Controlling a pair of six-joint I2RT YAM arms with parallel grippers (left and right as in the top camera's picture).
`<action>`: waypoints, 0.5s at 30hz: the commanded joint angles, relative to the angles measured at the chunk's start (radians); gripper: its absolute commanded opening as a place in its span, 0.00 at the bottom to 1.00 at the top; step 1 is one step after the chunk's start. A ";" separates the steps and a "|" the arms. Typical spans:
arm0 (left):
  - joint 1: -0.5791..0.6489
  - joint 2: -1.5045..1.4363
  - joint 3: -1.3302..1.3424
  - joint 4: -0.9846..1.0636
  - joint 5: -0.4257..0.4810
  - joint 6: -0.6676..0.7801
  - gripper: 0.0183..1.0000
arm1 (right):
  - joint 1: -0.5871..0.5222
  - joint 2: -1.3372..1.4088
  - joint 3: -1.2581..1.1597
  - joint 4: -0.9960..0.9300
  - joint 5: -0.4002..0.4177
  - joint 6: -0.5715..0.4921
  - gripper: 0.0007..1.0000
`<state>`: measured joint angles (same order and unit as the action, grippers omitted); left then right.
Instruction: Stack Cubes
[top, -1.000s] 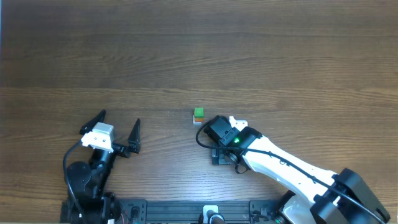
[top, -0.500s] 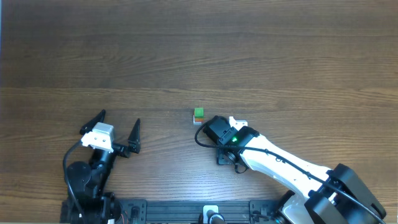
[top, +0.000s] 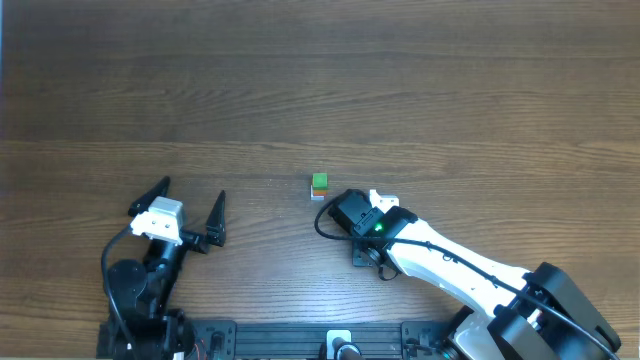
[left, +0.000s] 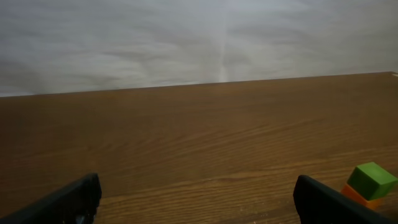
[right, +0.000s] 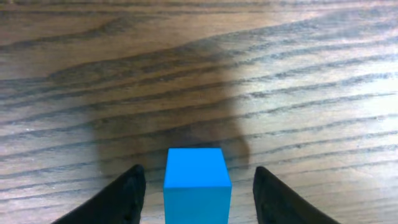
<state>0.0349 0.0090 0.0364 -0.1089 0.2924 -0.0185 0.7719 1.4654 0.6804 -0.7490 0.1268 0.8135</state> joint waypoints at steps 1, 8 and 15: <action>-0.004 -0.006 -0.006 0.003 0.010 0.011 1.00 | -0.006 0.008 -0.010 0.008 0.002 0.001 0.40; -0.004 -0.006 -0.006 0.003 0.010 0.011 1.00 | -0.006 0.008 -0.010 0.009 0.001 0.001 0.31; -0.004 -0.006 -0.006 0.003 0.010 0.011 1.00 | -0.006 0.008 -0.010 0.032 -0.003 0.002 0.25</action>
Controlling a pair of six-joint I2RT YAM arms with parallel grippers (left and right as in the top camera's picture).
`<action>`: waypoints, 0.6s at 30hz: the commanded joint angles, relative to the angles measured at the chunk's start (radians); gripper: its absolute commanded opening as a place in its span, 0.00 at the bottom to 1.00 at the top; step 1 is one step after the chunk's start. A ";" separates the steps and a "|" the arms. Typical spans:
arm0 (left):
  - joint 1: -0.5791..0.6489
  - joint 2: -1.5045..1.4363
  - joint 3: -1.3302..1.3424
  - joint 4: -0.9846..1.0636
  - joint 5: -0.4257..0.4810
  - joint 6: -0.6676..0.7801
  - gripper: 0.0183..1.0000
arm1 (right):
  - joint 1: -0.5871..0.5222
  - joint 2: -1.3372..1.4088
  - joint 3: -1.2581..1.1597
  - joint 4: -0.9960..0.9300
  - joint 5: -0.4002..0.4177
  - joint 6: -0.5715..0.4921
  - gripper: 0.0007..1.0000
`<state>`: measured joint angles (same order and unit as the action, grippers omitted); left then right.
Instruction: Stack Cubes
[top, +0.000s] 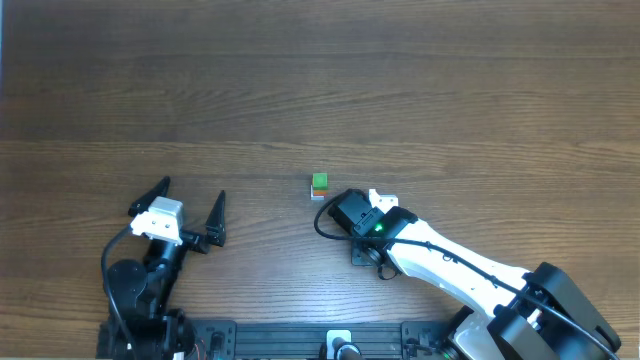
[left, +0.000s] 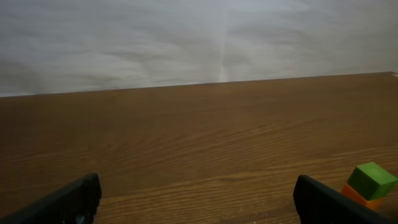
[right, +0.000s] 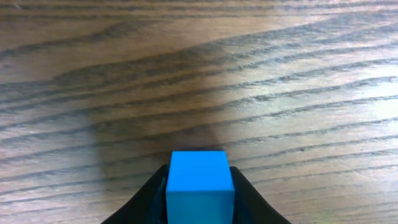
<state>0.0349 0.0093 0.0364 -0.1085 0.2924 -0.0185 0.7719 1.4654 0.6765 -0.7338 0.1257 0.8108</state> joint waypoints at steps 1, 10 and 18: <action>-0.004 -0.006 -0.006 0.002 0.010 0.011 1.00 | -0.006 0.008 -0.006 0.024 -0.005 0.004 0.25; -0.004 -0.006 -0.006 0.002 0.010 0.011 1.00 | -0.027 -0.001 0.038 -0.003 -0.016 0.004 0.11; -0.004 -0.006 -0.006 0.002 0.010 0.011 1.00 | -0.058 -0.010 0.413 -0.278 0.061 -0.068 0.01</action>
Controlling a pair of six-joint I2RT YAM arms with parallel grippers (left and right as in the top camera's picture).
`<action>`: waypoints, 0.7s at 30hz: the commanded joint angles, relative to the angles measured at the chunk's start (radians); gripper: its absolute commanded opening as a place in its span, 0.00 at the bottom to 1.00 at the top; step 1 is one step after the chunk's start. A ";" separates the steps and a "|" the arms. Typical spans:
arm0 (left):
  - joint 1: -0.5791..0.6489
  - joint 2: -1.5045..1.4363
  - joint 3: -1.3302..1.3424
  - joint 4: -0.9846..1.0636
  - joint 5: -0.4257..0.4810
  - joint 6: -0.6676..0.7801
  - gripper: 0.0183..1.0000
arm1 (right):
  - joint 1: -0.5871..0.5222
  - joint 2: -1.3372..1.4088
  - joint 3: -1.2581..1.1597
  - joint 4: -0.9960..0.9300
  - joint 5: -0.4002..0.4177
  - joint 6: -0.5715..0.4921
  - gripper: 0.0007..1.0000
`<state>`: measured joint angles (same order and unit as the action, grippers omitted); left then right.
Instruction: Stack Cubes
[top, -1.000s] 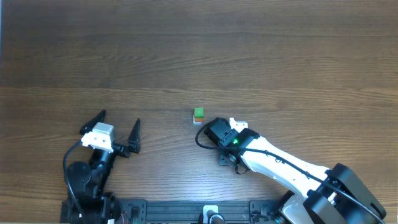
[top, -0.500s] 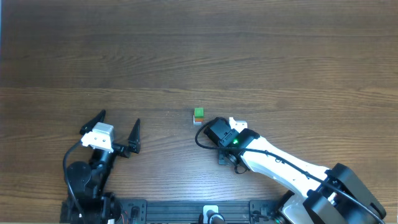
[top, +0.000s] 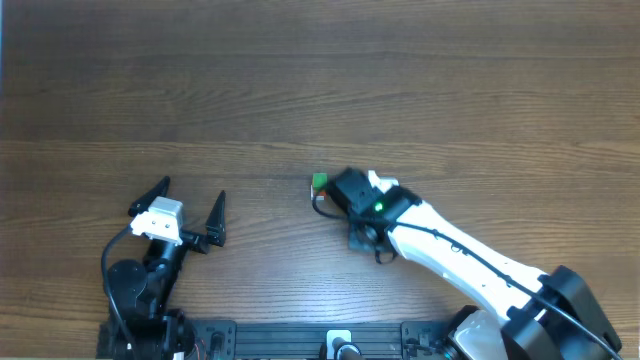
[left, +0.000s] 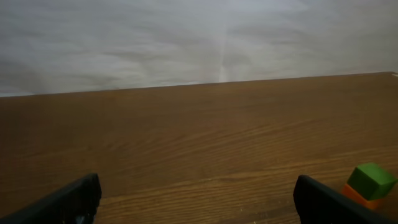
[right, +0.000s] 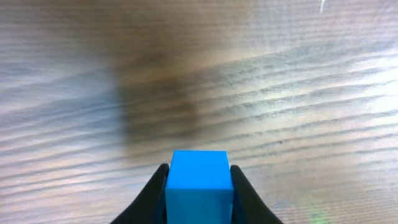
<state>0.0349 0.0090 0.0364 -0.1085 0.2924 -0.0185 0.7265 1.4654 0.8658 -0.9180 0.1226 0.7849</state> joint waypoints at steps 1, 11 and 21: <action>-0.004 -0.006 -0.006 0.002 0.010 0.011 1.00 | -0.013 -0.005 0.272 -0.119 0.071 -0.048 0.01; -0.004 -0.006 -0.006 0.002 0.010 0.011 1.00 | 0.010 0.223 0.700 -0.307 0.062 -0.061 0.01; -0.004 -0.006 -0.006 0.002 0.010 0.011 1.00 | 0.046 0.358 0.764 -0.302 0.023 -0.061 0.01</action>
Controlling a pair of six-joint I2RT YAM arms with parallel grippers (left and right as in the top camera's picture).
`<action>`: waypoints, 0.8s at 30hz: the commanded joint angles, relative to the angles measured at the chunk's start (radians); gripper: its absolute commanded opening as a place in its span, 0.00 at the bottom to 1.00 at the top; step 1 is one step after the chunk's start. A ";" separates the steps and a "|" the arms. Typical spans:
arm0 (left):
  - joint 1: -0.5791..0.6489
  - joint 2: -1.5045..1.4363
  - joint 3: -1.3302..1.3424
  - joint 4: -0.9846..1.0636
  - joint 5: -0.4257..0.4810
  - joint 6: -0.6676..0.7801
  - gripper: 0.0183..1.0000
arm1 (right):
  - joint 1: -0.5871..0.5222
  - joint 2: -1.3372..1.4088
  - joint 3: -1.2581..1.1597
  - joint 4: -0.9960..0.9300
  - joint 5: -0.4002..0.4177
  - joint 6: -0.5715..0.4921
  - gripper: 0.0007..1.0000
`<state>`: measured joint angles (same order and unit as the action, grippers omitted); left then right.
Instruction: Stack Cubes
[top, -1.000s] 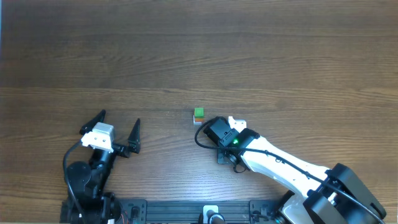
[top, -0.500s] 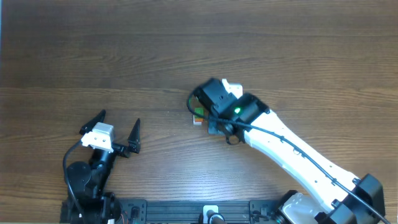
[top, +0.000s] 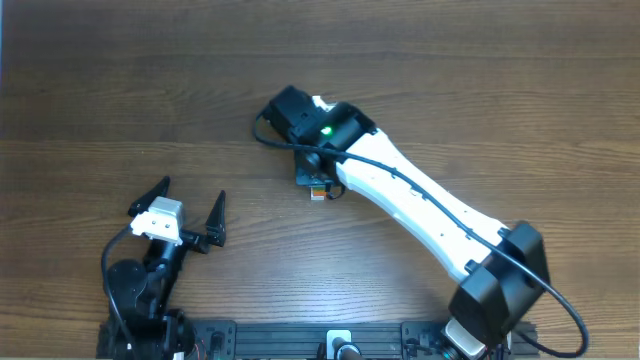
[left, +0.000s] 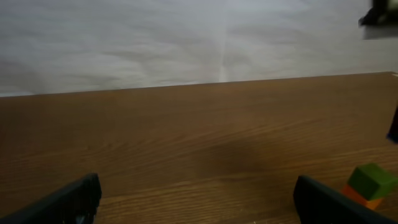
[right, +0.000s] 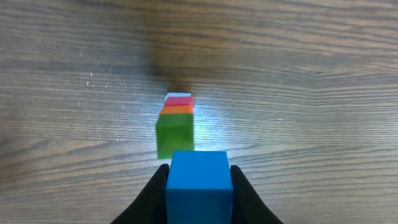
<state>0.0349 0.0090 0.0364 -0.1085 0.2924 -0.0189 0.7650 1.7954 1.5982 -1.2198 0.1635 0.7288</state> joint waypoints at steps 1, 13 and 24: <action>-0.004 -0.006 -0.006 0.002 0.010 0.012 1.00 | 0.008 0.033 0.032 0.000 -0.021 -0.005 0.01; -0.004 -0.006 -0.006 0.002 0.010 0.012 1.00 | 0.021 0.040 0.032 0.011 -0.029 -0.005 0.01; -0.004 -0.006 -0.006 0.002 0.010 0.012 1.00 | 0.022 0.060 0.032 0.031 -0.040 -0.005 0.01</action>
<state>0.0349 0.0090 0.0364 -0.1085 0.2924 -0.0185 0.7799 1.8271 1.6028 -1.1942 0.1299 0.7284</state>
